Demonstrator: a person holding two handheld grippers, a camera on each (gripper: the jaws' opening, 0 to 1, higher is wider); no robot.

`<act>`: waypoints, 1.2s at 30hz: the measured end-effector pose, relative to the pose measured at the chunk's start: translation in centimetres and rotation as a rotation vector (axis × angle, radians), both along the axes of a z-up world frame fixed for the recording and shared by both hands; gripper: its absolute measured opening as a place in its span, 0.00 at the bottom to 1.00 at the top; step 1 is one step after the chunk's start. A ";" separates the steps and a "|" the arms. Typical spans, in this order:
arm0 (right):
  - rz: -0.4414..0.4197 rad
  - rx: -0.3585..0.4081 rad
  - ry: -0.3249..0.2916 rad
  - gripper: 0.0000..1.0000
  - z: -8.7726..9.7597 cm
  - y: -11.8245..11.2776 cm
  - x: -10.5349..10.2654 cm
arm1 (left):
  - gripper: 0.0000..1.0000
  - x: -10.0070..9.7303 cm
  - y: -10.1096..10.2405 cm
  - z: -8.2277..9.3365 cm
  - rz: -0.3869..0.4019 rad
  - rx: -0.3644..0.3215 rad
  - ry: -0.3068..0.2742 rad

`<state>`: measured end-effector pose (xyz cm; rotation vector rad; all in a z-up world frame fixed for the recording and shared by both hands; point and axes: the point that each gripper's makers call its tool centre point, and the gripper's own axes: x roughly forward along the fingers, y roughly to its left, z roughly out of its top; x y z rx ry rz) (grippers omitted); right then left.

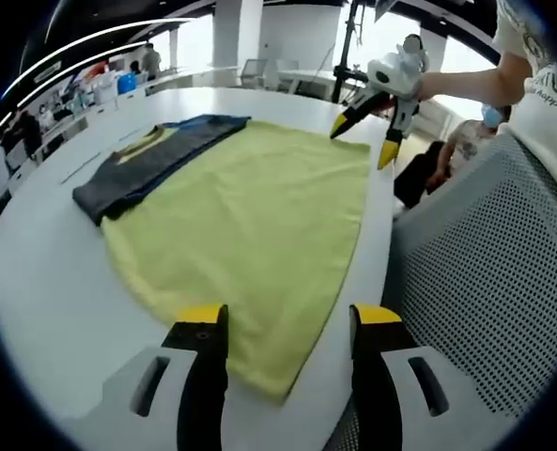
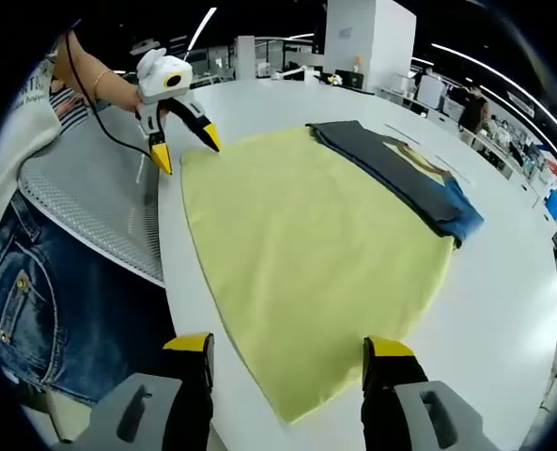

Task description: Fold the garment on the visible template until the final outline fits inside the template.

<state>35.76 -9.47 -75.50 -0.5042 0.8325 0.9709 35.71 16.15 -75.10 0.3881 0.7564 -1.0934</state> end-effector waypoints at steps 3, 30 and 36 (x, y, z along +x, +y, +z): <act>0.005 -0.003 -0.001 0.55 0.0 -0.1 0.0 | 0.45 -0.3 0.2 -0.5 -0.024 0.032 -0.005; 0.016 -0.033 -0.008 0.39 -0.4 -1.0 0.9 | 0.30 0.7 0.8 -0.7 -0.045 0.113 -0.047; 0.022 -0.041 -0.016 0.24 -0.3 -1.1 1.3 | 0.22 1.1 0.9 -0.7 -0.024 0.117 -0.054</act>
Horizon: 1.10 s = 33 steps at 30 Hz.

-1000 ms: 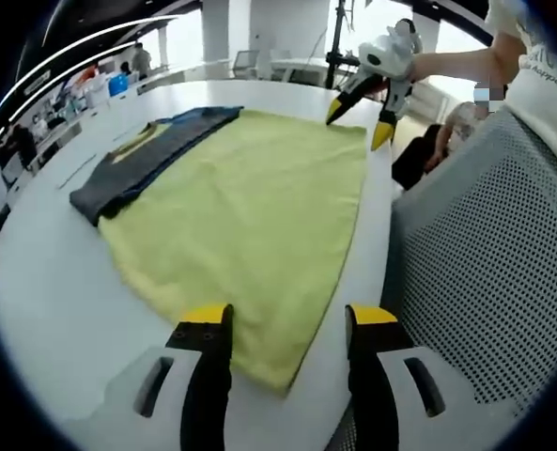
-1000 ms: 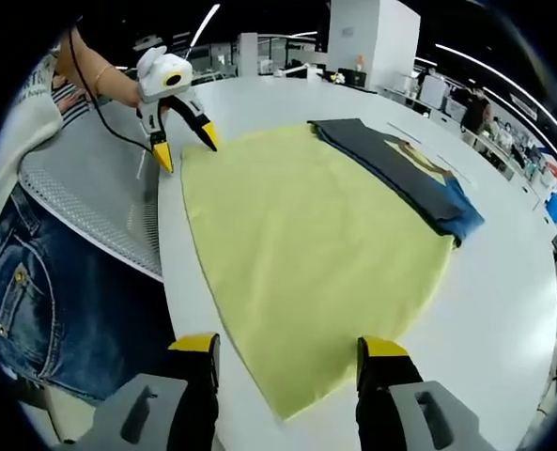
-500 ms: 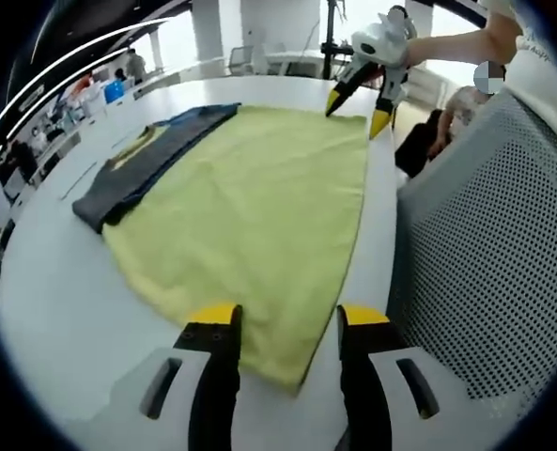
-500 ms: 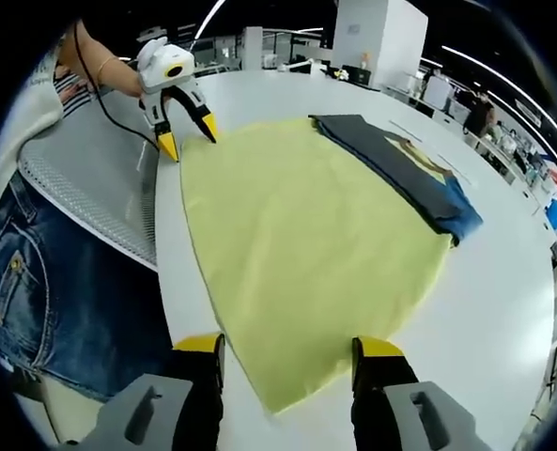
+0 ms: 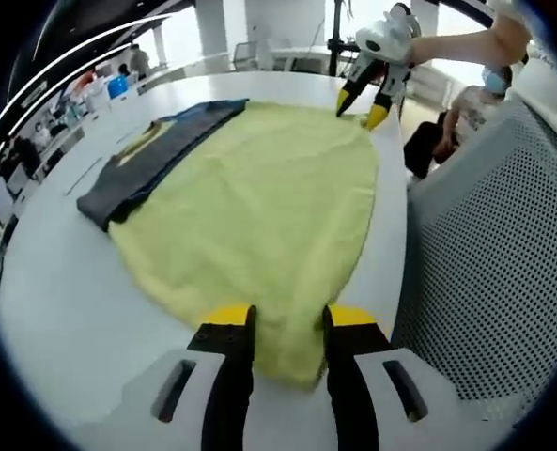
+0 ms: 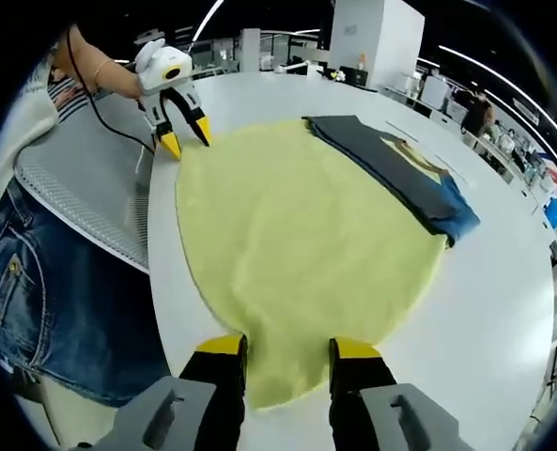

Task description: Fold the garment on the visible template until the final outline fits inside the template.

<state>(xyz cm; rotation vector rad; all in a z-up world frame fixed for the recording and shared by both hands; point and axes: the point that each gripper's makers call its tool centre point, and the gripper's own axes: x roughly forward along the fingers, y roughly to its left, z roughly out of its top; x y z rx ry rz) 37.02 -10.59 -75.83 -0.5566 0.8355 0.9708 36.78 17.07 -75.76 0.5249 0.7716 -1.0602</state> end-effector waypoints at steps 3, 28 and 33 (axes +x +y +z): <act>0.005 -0.019 -0.004 0.10 0.0 -0.3 0.3 | 0.02 0.4 0.4 -0.2 0.005 0.027 -0.014; 0.005 -0.031 0.015 0.00 0.2 -0.7 0.0 | 0.00 0.1 0.6 1.2 0.003 0.051 -0.066; -0.007 -0.011 0.019 0.00 0.4 -0.5 -0.6 | 0.00 -0.3 0.9 1.5 0.020 0.057 -0.076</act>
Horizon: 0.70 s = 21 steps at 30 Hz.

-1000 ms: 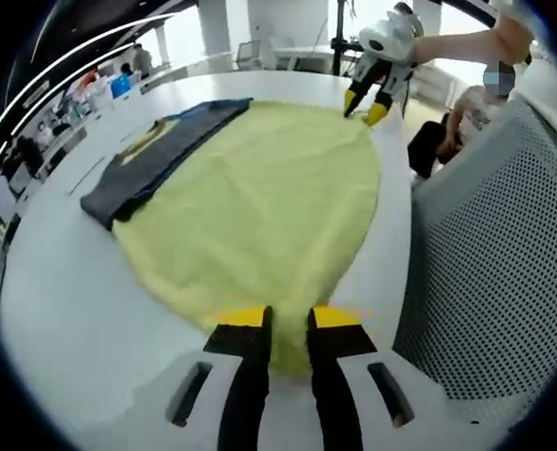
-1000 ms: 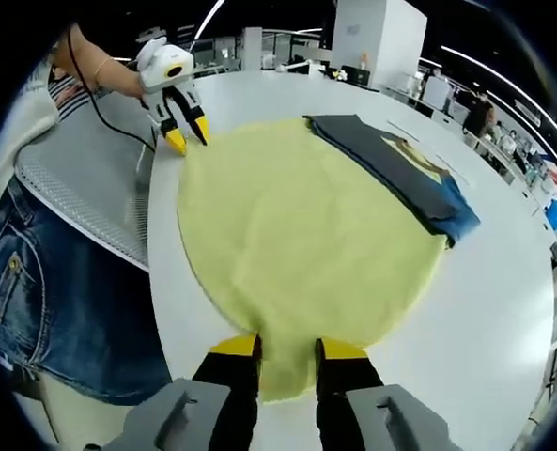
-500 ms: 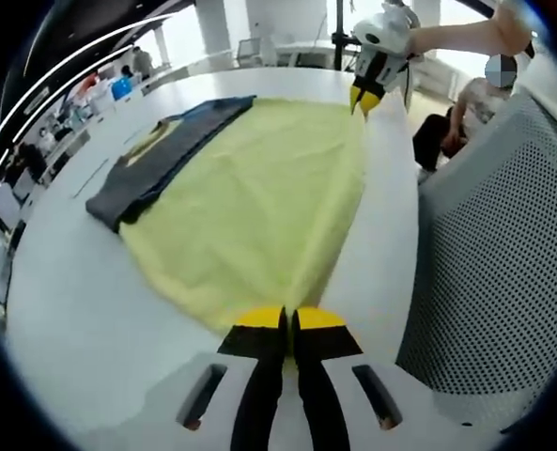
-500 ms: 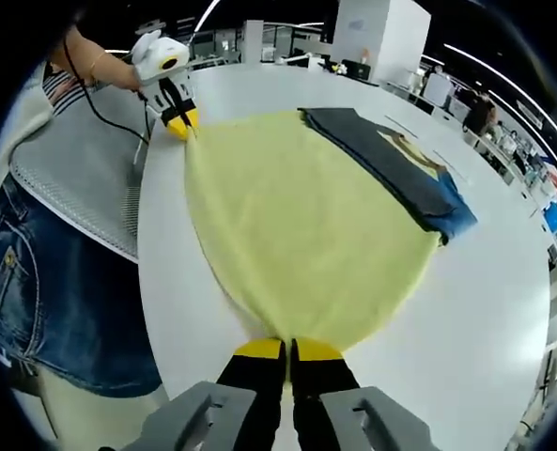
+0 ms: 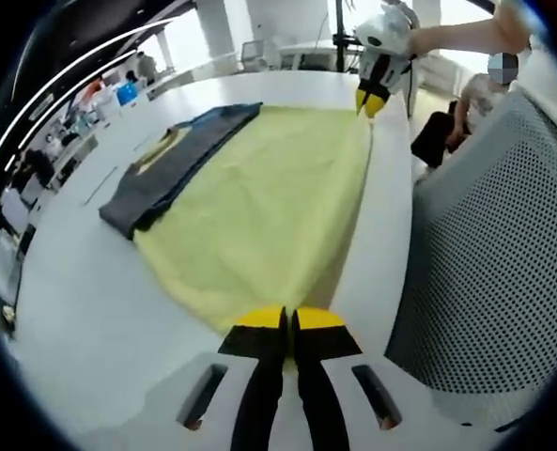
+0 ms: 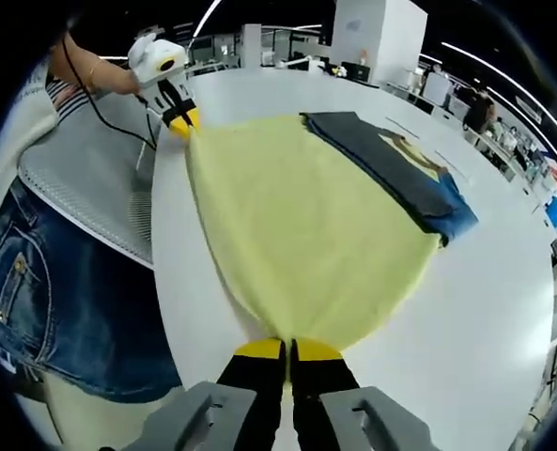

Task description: Fold the garment on the visible template until the final outline fits inside the template.

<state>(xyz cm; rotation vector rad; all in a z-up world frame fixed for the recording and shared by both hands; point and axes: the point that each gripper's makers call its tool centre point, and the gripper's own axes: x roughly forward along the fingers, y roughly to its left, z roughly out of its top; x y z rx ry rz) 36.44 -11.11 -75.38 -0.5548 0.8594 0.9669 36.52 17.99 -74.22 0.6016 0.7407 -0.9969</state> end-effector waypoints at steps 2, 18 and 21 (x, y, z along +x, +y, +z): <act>-0.005 0.001 0.000 0.00 0.0 -0.1 -0.3 | 0.00 -0.3 0.0 0.2 0.009 -0.010 -0.002; -0.021 0.022 0.033 0.00 0.3 0.0 -2.2 | 0.00 -2.1 0.4 1.0 0.090 -0.081 0.053; -0.020 0.028 0.043 0.00 0.4 0.1 -2.8 | 0.00 -2.6 0.4 1.0 0.079 -0.069 0.058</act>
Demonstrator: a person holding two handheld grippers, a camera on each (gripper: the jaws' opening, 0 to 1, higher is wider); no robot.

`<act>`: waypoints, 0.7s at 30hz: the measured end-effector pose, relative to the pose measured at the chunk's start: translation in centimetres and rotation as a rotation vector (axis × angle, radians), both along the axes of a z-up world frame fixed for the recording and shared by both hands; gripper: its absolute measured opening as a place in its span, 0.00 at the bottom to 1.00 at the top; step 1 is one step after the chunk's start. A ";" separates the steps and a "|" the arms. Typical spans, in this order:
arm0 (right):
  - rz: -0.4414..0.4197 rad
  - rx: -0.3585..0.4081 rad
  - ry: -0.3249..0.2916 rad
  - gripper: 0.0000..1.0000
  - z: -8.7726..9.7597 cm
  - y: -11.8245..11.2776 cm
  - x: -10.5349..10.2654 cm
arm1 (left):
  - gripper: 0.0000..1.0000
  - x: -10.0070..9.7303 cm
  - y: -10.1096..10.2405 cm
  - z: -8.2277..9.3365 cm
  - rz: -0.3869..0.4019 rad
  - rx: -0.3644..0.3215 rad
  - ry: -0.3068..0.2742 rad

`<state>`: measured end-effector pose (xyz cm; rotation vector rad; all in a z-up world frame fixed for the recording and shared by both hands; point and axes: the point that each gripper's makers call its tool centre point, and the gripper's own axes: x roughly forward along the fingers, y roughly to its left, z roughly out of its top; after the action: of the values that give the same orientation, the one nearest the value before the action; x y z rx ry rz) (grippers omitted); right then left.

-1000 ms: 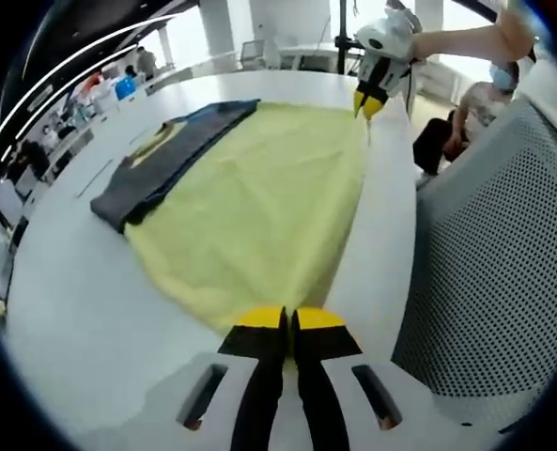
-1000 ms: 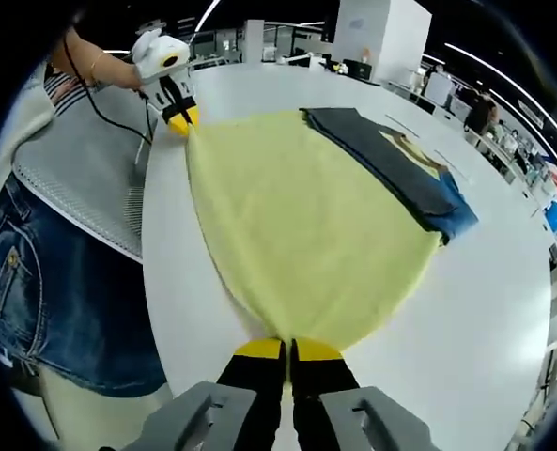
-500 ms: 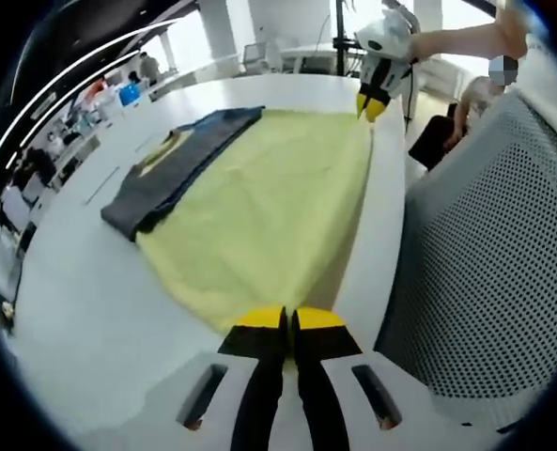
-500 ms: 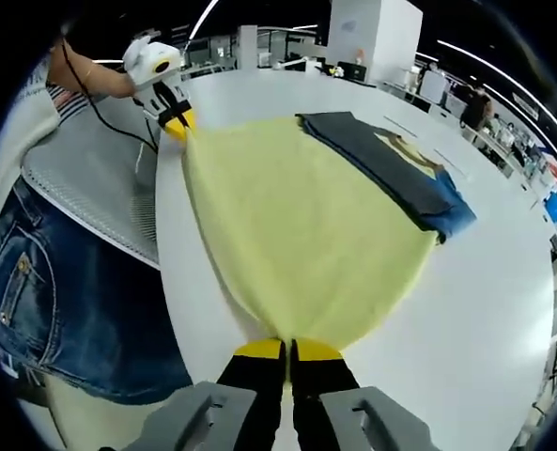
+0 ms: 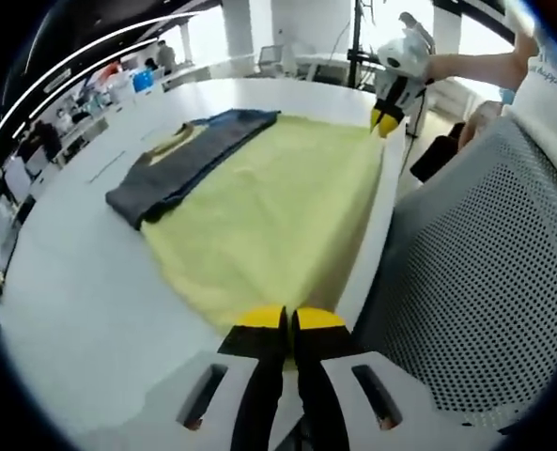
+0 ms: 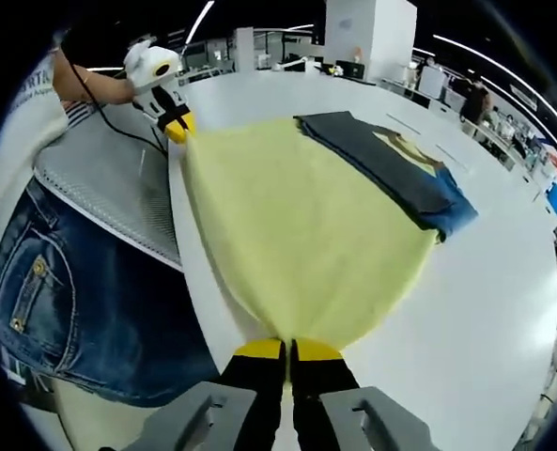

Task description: Fold the garment on the visible template until the final outline fits inside the template.

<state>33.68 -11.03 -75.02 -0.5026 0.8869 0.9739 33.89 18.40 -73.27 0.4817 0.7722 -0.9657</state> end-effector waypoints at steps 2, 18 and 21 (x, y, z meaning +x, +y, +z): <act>0.002 -0.002 0.006 0.00 0.0 0.0 -0.4 | 0.00 -0.5 -0.1 0.0 -0.002 -0.001 0.010; -0.014 0.020 0.051 0.00 -0.6 -0.2 -2.7 | 0.00 -2.8 0.1 -0.1 0.037 -0.038 0.087; -0.011 0.021 0.061 0.00 -0.6 -0.1 -3.1 | 0.00 -3.4 0.1 0.1 0.041 -0.056 0.104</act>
<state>30.56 -11.14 -75.58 -0.4516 0.9321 0.9914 30.50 18.50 -73.14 0.3679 0.8433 -0.9774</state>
